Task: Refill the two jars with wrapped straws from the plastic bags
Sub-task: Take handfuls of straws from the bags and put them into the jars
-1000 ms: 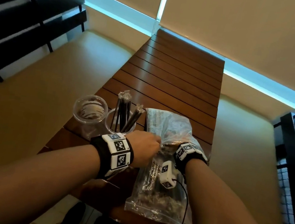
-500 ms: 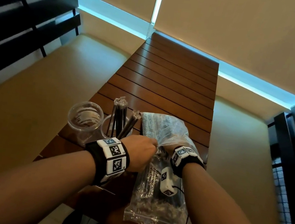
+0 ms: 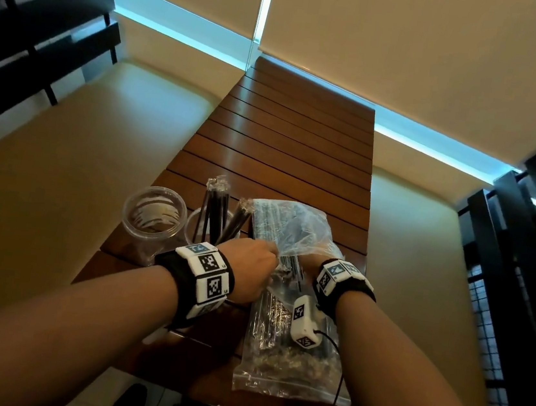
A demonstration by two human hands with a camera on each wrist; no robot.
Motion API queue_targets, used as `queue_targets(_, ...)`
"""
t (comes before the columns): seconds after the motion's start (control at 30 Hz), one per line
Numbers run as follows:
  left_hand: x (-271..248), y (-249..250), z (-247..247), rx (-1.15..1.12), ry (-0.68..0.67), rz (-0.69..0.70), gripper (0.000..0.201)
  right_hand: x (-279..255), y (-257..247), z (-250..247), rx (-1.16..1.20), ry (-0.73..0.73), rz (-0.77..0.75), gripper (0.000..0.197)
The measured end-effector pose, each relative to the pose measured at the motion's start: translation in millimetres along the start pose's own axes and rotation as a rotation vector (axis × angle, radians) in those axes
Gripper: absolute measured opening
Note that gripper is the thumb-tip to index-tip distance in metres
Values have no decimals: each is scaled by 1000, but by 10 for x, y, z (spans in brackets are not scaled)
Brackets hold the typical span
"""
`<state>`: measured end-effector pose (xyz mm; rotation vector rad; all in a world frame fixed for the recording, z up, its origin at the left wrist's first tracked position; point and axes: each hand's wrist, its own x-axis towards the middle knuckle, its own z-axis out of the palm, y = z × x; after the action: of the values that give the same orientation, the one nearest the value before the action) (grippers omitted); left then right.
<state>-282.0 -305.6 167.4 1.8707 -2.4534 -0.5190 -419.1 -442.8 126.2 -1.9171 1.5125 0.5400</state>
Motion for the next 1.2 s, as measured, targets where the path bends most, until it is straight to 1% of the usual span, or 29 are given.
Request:
queue_targets(0.03, -3, 8, -7, -5, 2, 2, 30, -23, 23, 27, 8, 6, -5, 38)
queue_targets(0.07, -5, 17, -17, -7, 8, 4, 29, -69, 3, 27, -3, 43, -21, 36)
queue_targets(0.13, -2, 29, -30, -8, 23, 5, 29, -92, 15, 43, 7, 159, -16, 34)
queue_targets(0.17, 1, 27, -36, -12, 25, 2, 30, -138, -2, 38, -30, 195, -17, 35)
queue_targets(0.27, 0, 19, -74, -27, 23, -7, 33, -356, -60, -19, -197, 202, 29, 33)
queue_targets(0.33, 18, 21, -96, -51, 20, -22, 32, -540, -82, -103, -283, 239, 29, 32)
queue_targets(0.43, 100, 15, -132, -106, 13, -82, 33, -912, -166, -279, -416, 312, 32, 30)
queue_targets(0.57, 169, 65, -198, -185, 33, -161, 37, -1541, -309, -616, -648, 303, 11, 19)
queue_targets(0.63, 184, 85, -209, -197, 31, -183, 34, -1852, -354, -787, -773, 356, 6, 16)
queue_targets(0.7, 175, 91, -225, -217, 36, -184, 32, -2227, -428, -957, -872, 370, 59, 16)
queue_targets(0.77, 137, 82, -233, -232, 24, -193, 32, -2545, -492, -1110, -887, 359, 96, 19)
queue_targets(0.83, 82, 81, -267, -246, 40, -168, 38, -2783, -522, -1235, -821, 435, 74, 21)
queue_targets(0.9, -5, 107, -377, -337, 135, -114, 40, -2817, -511, -1266, -639, 556, -27, 20)
queue_targets(0.93, -51, 125, -470, -435, 189, -92, 40, -2761, -510, -1216, -519, 602, -87, 20)
queue_targets(1.0, -135, 147, -705, -713, 259, -78, 46, -2520, -496, -1017, -284, 684, -210, 21)
queue_targets(1.07, -255, 135, -976, -1104, 280, -30, 52, -2204, -497, -703, -102, 760, -293, 20)
queue_targets(1.1, -311, 104, -1085, -1280, 295, 8, 50, -2061, -520, -531, -23, 789, -322, 19)
queue_targets(1.13, -380, 72, -1182, -1437, 295, 42, 44, -1930, -564, -359, 41, 807, -348, 18)
queue_targets(1.2, -505, 15, -1302, -1668, 296, 62, 19, -1718, -719, -80, 128, 815, -418, 17)
